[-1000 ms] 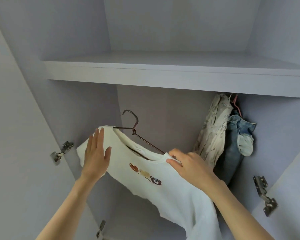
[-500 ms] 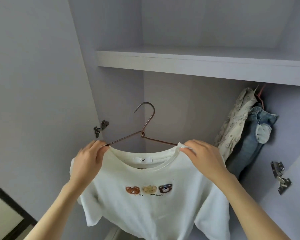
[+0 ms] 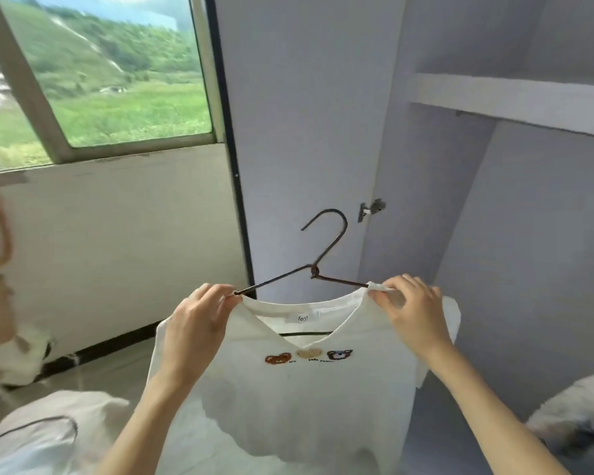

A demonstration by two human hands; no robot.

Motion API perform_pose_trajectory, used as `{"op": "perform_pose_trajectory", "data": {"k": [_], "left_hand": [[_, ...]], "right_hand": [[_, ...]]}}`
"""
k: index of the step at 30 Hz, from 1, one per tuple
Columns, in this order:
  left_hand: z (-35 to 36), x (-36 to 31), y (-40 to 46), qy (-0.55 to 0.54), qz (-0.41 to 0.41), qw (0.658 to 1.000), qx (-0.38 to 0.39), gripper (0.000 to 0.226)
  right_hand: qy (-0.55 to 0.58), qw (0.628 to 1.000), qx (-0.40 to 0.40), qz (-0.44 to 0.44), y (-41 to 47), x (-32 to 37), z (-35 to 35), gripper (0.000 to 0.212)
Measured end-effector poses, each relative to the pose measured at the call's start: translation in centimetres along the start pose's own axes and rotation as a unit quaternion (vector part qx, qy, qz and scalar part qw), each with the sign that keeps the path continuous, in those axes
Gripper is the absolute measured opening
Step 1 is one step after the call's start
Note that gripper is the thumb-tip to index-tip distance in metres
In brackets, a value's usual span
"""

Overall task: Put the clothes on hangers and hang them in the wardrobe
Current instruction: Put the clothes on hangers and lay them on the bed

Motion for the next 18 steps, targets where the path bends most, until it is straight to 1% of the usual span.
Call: {"op": "perform_pose_trajectory", "data": {"k": [2, 4, 6, 9, 12, 14, 16, 18], "left_hand": [[-3.1, 4.0, -3.3, -0.009, -0.044, 0.999, -0.008, 0.019], [-6.9, 7.5, -7.1, -0.012, -0.085, 0.995, -0.045, 0.012], [-10.6, 10.2, -11.2, 0.008, -0.139, 0.986, -0.090, 0.008], [-15.8, 12.9, -16.7, 0.001, -0.205, 0.968, -0.141, 0.012], [-21.0, 14.1, -20.6, 0.030, -0.230, 0.955, -0.187, 0.022], [-24.2, 15.0, -22.8, 0.057, -0.250, 0.943, -0.211, 0.032], [-27.2, 15.3, -24.8, 0.084, -0.241, 0.939, -0.232, 0.042], [-30.2, 15.8, -27.0, 0.106, -0.245, 0.929, -0.254, 0.044]], "right_hand": [[0.049, 0.998, 0.025, -0.037, -0.3, 3.5, 2.3, 0.031], [0.077, 0.993, 0.045, -0.079, -0.5, 7.8, 4.2, 0.026], [0.106, 0.985, 0.070, -0.116, -1.1, 12.3, 5.8, 0.022], [0.164, 0.968, 0.086, -0.170, -2.1, 18.3, 6.8, 0.021], [0.197, 0.953, 0.084, -0.217, -3.0, 23.4, 7.0, 0.025], [0.217, 0.946, 0.081, -0.225, -3.8, 26.2, 7.1, 0.025], [0.236, 0.941, 0.071, -0.232, -4.6, 29.0, 7.1, 0.025], [0.246, 0.932, 0.053, -0.260, -5.4, 32.2, 7.0, 0.030]]}}
Point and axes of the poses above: each hand's wrist, its own y-axis towards the middle knuckle, its own z-axis out of the palm, x = y × z, the point moved 9 cm from there along y, towards the middle knuckle, and after that the axes turned 15 degrees about -z, right-handed, at the moved point
